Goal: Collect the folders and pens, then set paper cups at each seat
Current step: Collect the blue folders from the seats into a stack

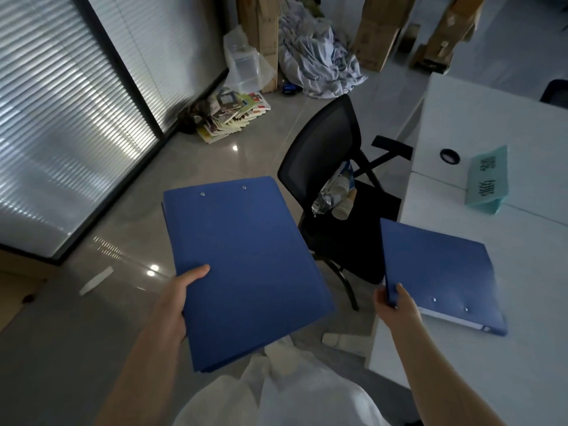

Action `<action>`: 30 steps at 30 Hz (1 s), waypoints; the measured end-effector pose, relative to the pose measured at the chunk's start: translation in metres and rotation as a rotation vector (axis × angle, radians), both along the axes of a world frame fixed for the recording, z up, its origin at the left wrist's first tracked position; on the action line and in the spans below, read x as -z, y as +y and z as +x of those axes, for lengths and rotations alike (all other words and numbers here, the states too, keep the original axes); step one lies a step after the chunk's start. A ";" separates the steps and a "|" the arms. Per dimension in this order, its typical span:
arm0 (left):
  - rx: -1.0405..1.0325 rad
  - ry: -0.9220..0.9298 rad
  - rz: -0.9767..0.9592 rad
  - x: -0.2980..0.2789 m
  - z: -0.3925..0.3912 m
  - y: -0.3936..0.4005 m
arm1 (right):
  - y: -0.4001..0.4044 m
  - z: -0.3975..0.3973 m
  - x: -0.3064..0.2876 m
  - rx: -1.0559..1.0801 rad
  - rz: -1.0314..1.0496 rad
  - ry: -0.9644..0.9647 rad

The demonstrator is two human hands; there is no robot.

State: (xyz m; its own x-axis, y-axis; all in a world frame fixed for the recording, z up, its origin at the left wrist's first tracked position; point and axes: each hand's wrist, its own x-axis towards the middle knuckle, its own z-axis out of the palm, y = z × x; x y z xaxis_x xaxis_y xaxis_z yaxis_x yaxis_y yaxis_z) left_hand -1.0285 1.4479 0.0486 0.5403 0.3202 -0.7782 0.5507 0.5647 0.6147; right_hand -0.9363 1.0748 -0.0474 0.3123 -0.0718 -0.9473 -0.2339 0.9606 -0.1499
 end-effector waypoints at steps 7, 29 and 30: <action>0.013 -0.030 -0.016 -0.001 0.026 -0.001 | 0.004 0.008 -0.025 0.023 0.045 -0.472; 0.084 -0.069 0.009 0.002 0.123 0.052 | 0.085 0.129 -0.073 -1.431 -0.191 -0.703; 0.083 -0.061 0.012 0.004 0.129 0.059 | 0.095 0.135 -0.072 -1.487 -0.244 -0.677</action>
State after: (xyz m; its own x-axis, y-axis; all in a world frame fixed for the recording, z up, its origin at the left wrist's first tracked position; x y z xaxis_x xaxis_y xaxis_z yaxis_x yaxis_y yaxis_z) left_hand -0.8990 1.5065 0.0443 0.6118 0.2819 -0.7391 0.5562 0.5110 0.6554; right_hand -0.8011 1.1694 0.0247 0.5646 0.5316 -0.6314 -0.7029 -0.0913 -0.7054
